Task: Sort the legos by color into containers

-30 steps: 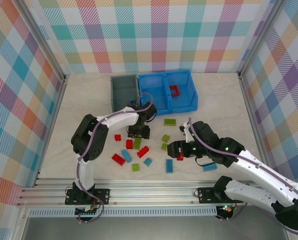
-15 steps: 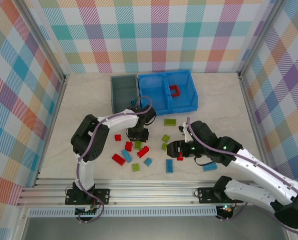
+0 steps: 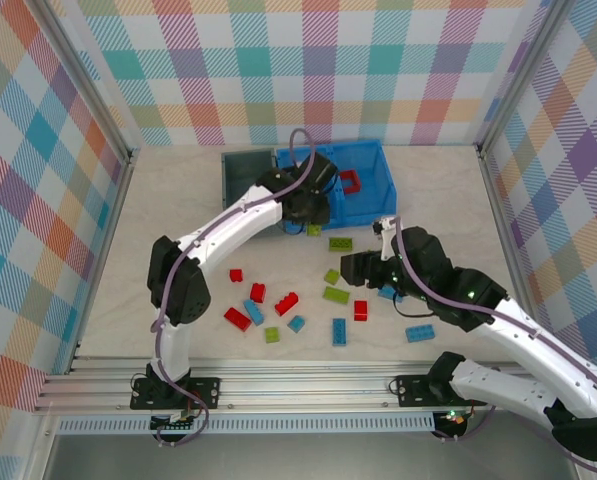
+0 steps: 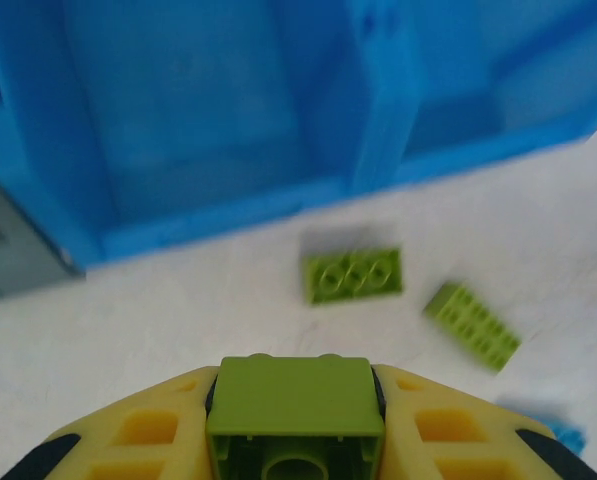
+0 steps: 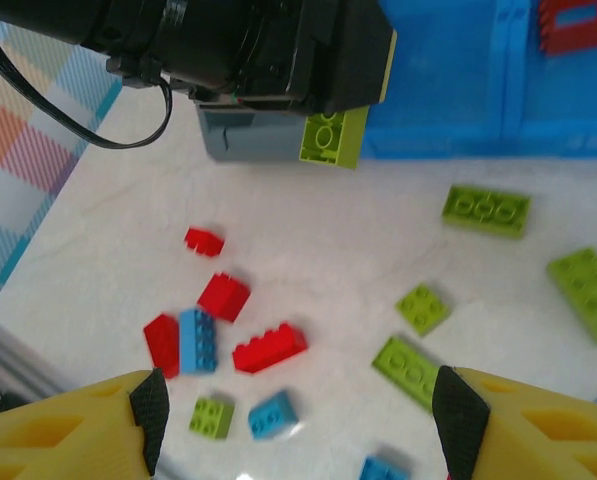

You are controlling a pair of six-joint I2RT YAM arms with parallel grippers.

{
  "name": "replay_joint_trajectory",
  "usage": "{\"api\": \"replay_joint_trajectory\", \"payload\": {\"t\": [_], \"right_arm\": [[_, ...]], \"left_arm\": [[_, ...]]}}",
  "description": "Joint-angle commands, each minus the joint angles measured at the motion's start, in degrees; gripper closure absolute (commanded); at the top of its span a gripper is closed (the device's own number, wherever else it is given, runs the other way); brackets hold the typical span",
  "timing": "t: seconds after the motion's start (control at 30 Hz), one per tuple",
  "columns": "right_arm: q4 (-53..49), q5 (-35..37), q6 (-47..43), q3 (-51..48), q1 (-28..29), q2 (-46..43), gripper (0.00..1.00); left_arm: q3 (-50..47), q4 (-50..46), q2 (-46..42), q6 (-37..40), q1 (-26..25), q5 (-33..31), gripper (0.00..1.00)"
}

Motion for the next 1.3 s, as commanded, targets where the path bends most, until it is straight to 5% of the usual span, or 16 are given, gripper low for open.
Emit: {"api": "replay_joint_trajectory", "payload": {"t": [0.0,0.4,0.5,0.77,0.87,1.07,1.27], "right_arm": [[6.0,4.7,-2.5,1.0,-0.4,1.5,0.28],[6.6,3.4,-1.1,-0.5,-0.5,2.6,0.28],[5.9,3.3,-0.4,-1.5,-0.5,2.4,0.28],[-11.4,8.3,8.3,-0.2,-0.9,6.6,0.28],[-16.5,1.6,13.0,-4.1,-0.8,8.5,0.29],[-17.4,-8.6,14.3,-11.0,-0.8,14.9,0.29],[-11.4,-8.3,12.0,-12.3,-0.9,21.8,0.32]], "left_arm": [[5.8,-2.5,8.2,0.3,2.2,-4.4,0.71],[21.3,-1.1,23.2,0.0,7.7,-1.3,0.63],[21.9,-1.8,22.9,0.2,7.7,-0.1,0.46],[19.8,-2.4,13.0,-0.9,5.7,2.0,0.38],[11.1,0.7,4.1,-1.5,3.1,2.7,0.36],[-24.9,13.4,-22.8,-6.7,-6.7,0.0,0.30],[-50.2,20.0,-44.1,-13.3,-16.8,-1.1,0.28]]}}
